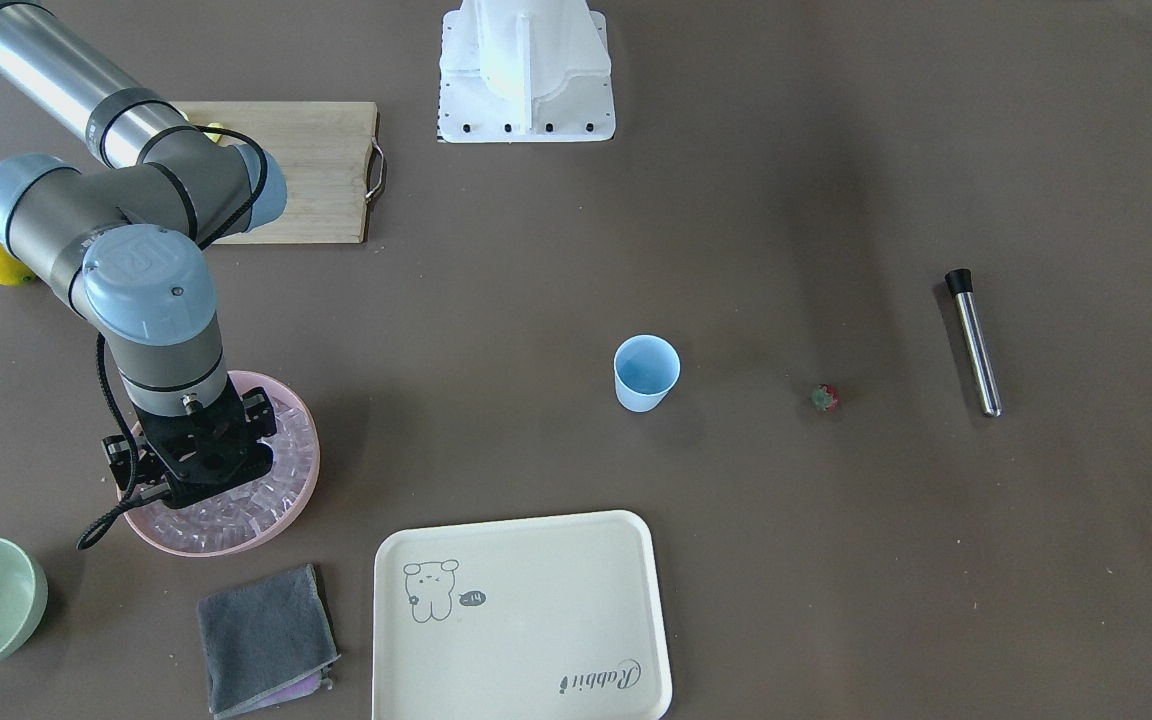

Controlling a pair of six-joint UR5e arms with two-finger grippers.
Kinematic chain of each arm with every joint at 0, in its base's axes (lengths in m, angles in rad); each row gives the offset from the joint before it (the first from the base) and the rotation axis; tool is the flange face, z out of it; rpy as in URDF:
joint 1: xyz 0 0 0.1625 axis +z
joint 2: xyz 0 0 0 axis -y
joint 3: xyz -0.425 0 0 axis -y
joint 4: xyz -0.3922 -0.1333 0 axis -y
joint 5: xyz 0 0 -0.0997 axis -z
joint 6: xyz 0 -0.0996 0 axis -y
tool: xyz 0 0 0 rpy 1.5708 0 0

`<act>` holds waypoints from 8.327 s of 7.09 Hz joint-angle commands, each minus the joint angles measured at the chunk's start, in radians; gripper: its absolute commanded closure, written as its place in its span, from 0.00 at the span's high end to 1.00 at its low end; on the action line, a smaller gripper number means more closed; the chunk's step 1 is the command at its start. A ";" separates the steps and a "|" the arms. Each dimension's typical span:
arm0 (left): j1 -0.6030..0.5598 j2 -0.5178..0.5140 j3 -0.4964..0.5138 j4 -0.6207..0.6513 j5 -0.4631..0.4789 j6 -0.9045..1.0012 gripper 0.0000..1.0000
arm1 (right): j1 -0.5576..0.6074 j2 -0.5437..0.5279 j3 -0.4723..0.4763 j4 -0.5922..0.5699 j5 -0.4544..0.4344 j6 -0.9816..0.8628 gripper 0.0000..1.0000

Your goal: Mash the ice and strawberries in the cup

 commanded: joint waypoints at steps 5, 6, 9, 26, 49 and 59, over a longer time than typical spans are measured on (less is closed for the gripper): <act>-0.002 0.000 0.000 -0.002 0.000 0.000 0.98 | -0.004 0.005 -0.010 -0.007 -0.017 -0.042 0.37; -0.002 0.000 -0.003 -0.002 0.000 0.000 0.98 | -0.004 0.007 -0.010 -0.008 -0.017 -0.038 0.37; 0.000 0.000 -0.001 -0.002 0.001 0.000 0.98 | -0.003 0.021 0.000 -0.008 -0.013 -0.035 0.41; -0.002 0.005 -0.003 -0.018 0.000 0.002 0.98 | -0.003 0.039 -0.059 0.098 0.009 0.018 0.21; -0.002 0.003 0.002 -0.018 0.000 -0.002 0.98 | -0.138 0.164 0.118 -0.011 -0.014 0.594 0.98; -0.002 0.003 -0.004 -0.018 -0.005 -0.002 0.98 | -0.043 -0.008 0.014 -0.017 -0.131 0.084 0.77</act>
